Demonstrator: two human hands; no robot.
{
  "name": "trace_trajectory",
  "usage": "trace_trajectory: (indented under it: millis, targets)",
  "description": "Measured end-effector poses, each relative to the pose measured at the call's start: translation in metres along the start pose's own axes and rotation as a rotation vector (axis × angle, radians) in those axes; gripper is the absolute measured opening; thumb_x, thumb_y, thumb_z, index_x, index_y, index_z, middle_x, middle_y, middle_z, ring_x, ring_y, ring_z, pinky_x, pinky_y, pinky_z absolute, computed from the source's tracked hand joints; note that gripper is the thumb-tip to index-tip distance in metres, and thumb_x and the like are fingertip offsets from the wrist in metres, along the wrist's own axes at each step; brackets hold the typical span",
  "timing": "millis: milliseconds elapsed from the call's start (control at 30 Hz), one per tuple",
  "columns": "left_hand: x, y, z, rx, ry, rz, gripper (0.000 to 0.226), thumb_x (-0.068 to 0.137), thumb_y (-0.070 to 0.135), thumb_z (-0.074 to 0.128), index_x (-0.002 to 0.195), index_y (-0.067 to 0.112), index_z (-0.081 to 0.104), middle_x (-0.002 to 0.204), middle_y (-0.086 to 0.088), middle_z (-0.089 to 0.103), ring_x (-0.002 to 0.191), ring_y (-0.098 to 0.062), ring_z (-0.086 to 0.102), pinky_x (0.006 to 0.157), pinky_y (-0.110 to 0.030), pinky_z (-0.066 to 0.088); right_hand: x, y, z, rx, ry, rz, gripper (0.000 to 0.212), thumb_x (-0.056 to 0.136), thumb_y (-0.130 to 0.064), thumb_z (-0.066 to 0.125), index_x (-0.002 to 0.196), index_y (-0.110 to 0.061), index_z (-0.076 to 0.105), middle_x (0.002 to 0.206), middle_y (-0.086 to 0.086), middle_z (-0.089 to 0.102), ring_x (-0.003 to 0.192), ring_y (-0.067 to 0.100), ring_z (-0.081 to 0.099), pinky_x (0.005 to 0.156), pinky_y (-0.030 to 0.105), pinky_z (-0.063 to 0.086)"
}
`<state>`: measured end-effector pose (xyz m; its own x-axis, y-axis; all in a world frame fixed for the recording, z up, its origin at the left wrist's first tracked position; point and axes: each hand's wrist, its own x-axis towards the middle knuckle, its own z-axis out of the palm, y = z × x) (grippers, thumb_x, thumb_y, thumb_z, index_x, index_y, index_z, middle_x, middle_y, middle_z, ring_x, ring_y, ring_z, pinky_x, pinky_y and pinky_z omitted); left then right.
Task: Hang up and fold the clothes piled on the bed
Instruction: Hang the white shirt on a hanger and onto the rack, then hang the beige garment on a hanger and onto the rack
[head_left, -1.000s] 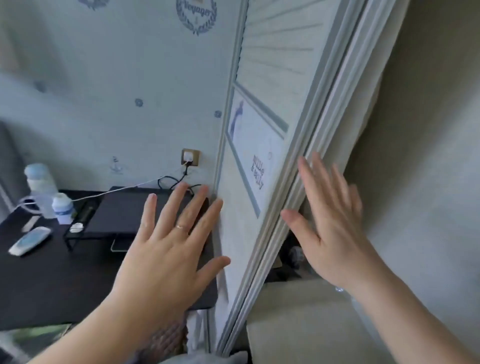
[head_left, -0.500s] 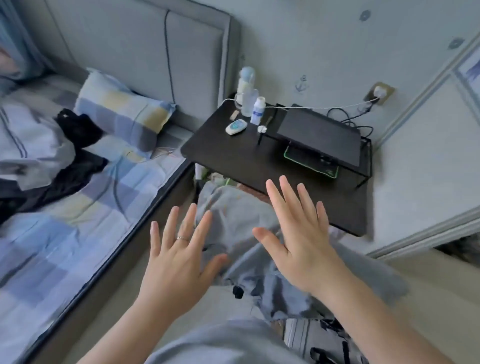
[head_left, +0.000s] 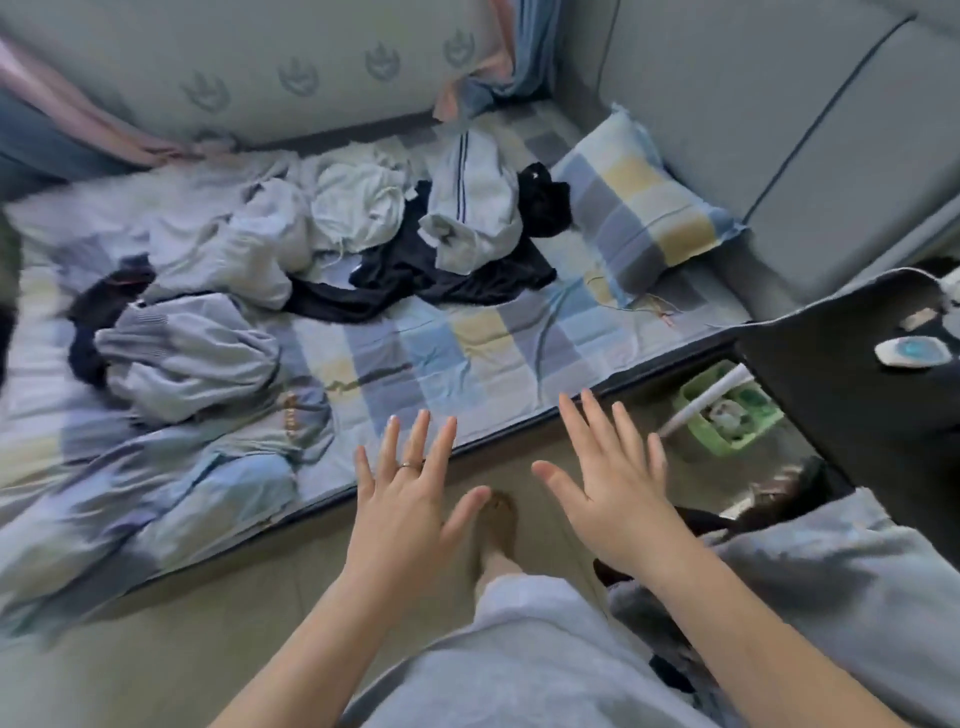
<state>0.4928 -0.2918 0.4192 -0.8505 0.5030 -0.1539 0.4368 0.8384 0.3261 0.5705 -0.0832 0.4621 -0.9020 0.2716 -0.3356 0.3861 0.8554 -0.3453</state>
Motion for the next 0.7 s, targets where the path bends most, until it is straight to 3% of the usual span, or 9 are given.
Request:
trace_trajectory:
  millis: [267,367,500,600,700]
  targets:
    - [0.081,-0.079,-0.017,0.005,0.004,-0.321,0.079,0.093,0.075,0.02,0.159,0.039,-0.003,0.168,0.007,-0.009,0.152,-0.018,-0.024,0.12,-0.052,-0.014,0.159,-0.038,0.002,-0.034,-0.138,-0.206,0.078,0.083,-0.083,0.002,0.15,-0.051,-0.02,0.163,-0.021,-0.024,0.15,0.012,-0.026,0.12,0.053,-0.015]
    - [0.121,-0.089,-0.025,-0.001,-0.031,-0.375,0.078,0.093,0.074,0.02,0.159,0.04,-0.004,0.168,0.008,-0.01,0.152,-0.018,-0.023,0.121,-0.053,-0.013,0.212,-0.045,-0.014,-0.052,-0.172,-0.24,0.075,0.089,-0.078,0.008,0.153,-0.049,-0.017,0.164,-0.019,-0.021,0.151,0.015,-0.023,0.121,0.054,-0.014]
    - [0.18,-0.093,-0.034,-0.019,-0.035,-0.432,0.079,0.092,0.075,0.017,0.159,0.04,-0.005,0.168,0.008,-0.011,0.152,-0.018,-0.024,0.121,-0.053,-0.013,0.275,-0.045,-0.038,-0.075,-0.229,-0.273,0.084,0.079,-0.083,-0.001,0.153,-0.048,-0.016,0.165,-0.018,-0.019,0.152,0.015,-0.022,0.121,0.052,-0.014]
    - [0.224,-0.096,-0.04,-0.048,-0.026,-0.469,0.078,0.093,0.075,0.02,0.159,0.04,-0.002,0.168,0.007,-0.009,0.152,-0.019,-0.021,0.121,-0.052,-0.012,0.324,-0.047,-0.052,-0.093,-0.255,-0.286,0.074,0.091,-0.076,0.012,0.154,-0.048,-0.015,0.165,-0.018,-0.019,0.152,0.014,-0.022,0.121,0.053,-0.014]
    - [0.265,-0.099,-0.046,-0.052,-0.05,-0.474,0.077,0.095,0.072,0.024,0.16,0.038,-0.001,0.169,0.006,-0.007,0.153,-0.021,-0.018,0.122,-0.053,-0.011,0.367,-0.046,-0.067,-0.111,-0.254,-0.278,0.075,0.091,-0.075,0.013,0.155,-0.047,-0.014,0.165,-0.018,-0.019,0.152,0.014,-0.021,0.122,0.053,-0.012]
